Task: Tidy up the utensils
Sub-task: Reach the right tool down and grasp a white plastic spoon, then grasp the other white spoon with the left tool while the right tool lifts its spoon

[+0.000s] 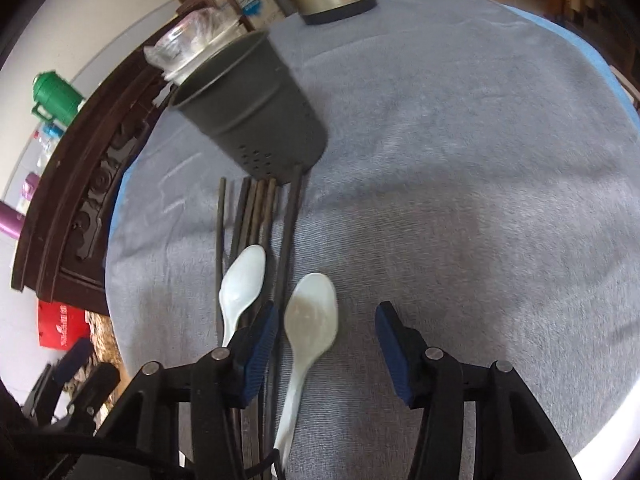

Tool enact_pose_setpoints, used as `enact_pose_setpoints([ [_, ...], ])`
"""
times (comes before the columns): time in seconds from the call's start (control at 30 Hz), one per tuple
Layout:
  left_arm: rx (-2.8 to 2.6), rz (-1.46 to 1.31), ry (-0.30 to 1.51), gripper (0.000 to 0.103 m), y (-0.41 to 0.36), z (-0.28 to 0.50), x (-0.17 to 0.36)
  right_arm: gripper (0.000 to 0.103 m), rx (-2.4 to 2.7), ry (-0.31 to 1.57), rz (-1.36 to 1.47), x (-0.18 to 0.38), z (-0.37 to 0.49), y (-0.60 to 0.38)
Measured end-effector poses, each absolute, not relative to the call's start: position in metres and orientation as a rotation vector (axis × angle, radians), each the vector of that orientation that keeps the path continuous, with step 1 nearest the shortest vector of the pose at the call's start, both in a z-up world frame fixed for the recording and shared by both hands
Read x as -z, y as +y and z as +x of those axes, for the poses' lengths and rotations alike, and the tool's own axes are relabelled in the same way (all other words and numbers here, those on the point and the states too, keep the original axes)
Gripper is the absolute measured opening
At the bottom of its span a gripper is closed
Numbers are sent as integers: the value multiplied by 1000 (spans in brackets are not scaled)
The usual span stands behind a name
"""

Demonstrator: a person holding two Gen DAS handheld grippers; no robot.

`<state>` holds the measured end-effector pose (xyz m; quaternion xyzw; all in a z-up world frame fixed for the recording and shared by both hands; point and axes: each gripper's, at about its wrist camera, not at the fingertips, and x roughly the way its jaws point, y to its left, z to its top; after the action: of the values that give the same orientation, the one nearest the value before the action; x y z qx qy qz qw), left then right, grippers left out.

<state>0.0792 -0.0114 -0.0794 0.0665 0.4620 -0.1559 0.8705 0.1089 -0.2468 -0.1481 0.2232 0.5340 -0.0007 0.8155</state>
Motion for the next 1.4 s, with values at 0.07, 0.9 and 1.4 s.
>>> enact_pose_setpoints([
  [0.07, 327, 131, 970, 76, -11, 85, 79, 42, 3, 1144, 436, 149, 111, -241],
  [0.9, 563, 241, 1138, 46, -123, 133, 113, 6, 152, 1009, 536, 154, 65, -321],
  [1.4, 599, 200, 1138, 29, -119, 143, 120, 9, 99, 975, 743, 167, 63, -339],
])
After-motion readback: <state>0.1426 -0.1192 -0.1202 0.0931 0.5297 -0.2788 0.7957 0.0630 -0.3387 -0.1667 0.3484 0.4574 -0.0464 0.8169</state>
